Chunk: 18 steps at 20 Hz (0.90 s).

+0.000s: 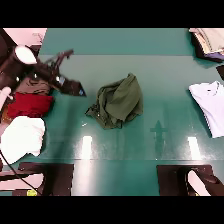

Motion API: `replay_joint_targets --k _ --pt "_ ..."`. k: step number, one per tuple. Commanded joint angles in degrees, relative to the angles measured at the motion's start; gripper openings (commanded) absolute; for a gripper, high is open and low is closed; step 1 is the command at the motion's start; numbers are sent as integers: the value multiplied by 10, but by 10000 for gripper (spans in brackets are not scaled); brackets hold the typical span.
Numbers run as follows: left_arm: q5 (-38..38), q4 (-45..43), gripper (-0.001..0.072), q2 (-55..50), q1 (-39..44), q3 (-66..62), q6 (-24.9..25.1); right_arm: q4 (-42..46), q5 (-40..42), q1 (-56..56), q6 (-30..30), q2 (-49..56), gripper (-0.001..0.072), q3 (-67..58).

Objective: Fold the shirts.

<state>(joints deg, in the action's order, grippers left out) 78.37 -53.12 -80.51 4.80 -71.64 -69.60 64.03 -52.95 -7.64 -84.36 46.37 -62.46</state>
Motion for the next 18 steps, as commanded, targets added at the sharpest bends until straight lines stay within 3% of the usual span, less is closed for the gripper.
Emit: replay_joint_targets --k 1,4,12,13,14,15,17,18 --pt "-88 40 606 15 -16 163 16 1 -7 9 0 1 17 0" --pt "-183 108 606 15 -16 228 47 5 -6 36 4 5 17 0" --pt "-257 149 603 6 20 234 51 5 -23 139 15 84 18 0" --pt "-265 156 426 7 18 231 51 5 -24 152 15 94 18 0" --pt "-270 155 134 8 18 225 51 4 -26 168 15 107 17 0" --pt "-269 155 34 8 18 214 51 5 -28 185 15 121 18 0" --pt "-255 148 33 8 18 178 51 4 -30 219 15 154 21 0" --pt "-240 130 32 8 18 150 49 -2 -30 233 13 174 110 0"
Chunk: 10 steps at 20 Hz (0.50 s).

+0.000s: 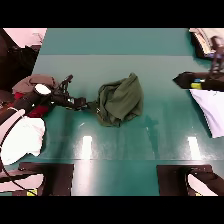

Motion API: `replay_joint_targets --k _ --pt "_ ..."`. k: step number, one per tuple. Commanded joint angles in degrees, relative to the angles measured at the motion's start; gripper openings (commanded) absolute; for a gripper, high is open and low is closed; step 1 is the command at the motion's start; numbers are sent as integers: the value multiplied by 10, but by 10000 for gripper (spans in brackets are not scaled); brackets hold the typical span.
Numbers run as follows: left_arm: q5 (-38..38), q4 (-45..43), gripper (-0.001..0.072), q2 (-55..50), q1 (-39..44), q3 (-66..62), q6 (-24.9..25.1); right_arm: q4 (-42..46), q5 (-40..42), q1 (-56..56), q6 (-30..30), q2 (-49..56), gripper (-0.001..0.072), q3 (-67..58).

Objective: Fold the shirts.

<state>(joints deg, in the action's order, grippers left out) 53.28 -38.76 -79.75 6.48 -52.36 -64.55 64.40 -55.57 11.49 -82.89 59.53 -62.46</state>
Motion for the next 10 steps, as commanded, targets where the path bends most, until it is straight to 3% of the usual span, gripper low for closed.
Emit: replay_joint_targets --k 1,2,6,10 --pt "26 -33 32 0 2 -71 -8 -25 -6 54 -3 66 370 0" --pt "44 -53 32 0 2 -100 -16 -55 -12 61 -2 92 523 0" --pt "90 -92 33 0 2 -177 -17 -150 -1 67 5 190 527 0" --pt "89 -93 33 0 2 -181 -30 -272 27 67 66 260 522 0"
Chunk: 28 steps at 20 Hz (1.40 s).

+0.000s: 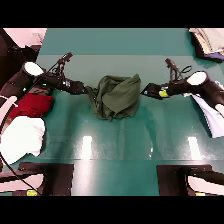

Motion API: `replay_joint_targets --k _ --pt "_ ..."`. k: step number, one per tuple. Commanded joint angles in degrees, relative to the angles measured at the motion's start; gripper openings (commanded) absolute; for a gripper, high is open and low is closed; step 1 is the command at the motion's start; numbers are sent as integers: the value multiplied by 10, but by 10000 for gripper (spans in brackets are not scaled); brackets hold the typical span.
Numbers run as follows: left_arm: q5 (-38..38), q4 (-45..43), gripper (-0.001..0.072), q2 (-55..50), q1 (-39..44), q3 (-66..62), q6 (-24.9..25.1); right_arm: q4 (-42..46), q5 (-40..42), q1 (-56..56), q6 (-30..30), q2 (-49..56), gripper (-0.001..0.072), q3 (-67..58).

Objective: Fold the shirts.

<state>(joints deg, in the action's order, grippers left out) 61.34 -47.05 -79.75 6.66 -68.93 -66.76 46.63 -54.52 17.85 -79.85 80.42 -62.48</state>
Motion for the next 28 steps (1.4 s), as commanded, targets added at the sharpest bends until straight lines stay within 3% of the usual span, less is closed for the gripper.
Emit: replay_joint_targets --k 1,2,4,6,7,9,11,13,15,19,23,24,25,26,28 --pt "8 -10 33 0 0 -16 -8 -119 22 3 47 64 518 0" --pt "8 -10 33 0 0 -16 -8 -142 29 3 63 75 490 0" --pt "8 -10 33 0 0 -16 -8 -156 50 3 80 83 346 0" --pt "9 -10 33 0 0 -16 -8 -156 70 3 105 82 91 0" --pt "9 -10 33 0 0 -16 -10 -156 74 3 122 78 18 0" --pt "10 -10 32 1 0 -16 -10 -141 82 1 129 60 15 0" --pt "15 -67 32 14 0 -38 -40 -87 83 -23 127 12 14 -1" --pt "21 -167 32 44 0 -98 -63 19 56 -74 76 -57 14 -25" --pt "21 -212 32 82 0 -172 -68 120 12 -129 39 -120 14 -78" --pt "24 -184 33 128 0 -305 -68 139 -49 -195 37 -191 14 -188" --pt "72 -155 33 132 0 -329 -68 138 -139 -153 23 -173 30 -199" --pt "97 -167 33 131 0 -324 -68 134 -173 -132 23 -152 164 -199" --pt "117 -181 33 131 0 -313 -68 129 -201 -109 23 -125 407 -199" --pt "133 -195 33 129 0 -302 -68 129 -215 -85 23 -99 514 -199" --pt "151 -214 33 129 0 -280 -69 128 -211 -28 23 -38 514 -198"
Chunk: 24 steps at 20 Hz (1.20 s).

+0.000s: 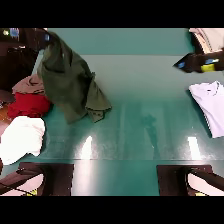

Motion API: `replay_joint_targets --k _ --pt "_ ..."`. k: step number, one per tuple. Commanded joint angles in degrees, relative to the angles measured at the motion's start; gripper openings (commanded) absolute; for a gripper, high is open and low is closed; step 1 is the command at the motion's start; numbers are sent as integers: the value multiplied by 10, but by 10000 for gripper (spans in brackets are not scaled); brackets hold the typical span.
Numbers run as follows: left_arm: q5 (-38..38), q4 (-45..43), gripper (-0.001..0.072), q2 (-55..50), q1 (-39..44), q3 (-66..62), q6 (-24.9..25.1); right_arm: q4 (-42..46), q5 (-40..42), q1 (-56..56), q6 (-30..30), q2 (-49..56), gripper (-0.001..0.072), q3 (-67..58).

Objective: Fold the shirts.

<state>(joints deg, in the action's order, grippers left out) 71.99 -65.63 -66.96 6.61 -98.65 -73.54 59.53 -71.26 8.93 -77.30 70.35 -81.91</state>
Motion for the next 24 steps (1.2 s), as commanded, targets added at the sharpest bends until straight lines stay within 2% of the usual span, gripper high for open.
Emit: replay_joint_targets --k 1,4,9,13,19,20,21,23,24 --pt "50 -30 33 1 0 26 -2 -1 -38 91 -3 96 514 -4" --pt "56 -30 34 0 0 37 -2 -20 -10 162 -2 195 514 -4" --pt "55 -30 34 1 0 37 -2 -181 49 212 30 308 514 -5" --pt "55 -30 34 1 0 37 -2 -228 88 241 42 351 514 -6" --pt "54 -30 34 1 0 37 -2 -240 144 275 49 365 507 -6" --pt "54 -30 34 1 0 37 -2 -240 153 279 49 365 469 -6" --pt "54 -30 34 1 0 37 -2 -240 162 284 49 365 360 -6" --pt "54 -30 34 1 0 37 -2 -238 177 292 62 362 17 -6" --pt "56 -30 34 1 0 37 -6 -230 179 291 71 355 16 -6"
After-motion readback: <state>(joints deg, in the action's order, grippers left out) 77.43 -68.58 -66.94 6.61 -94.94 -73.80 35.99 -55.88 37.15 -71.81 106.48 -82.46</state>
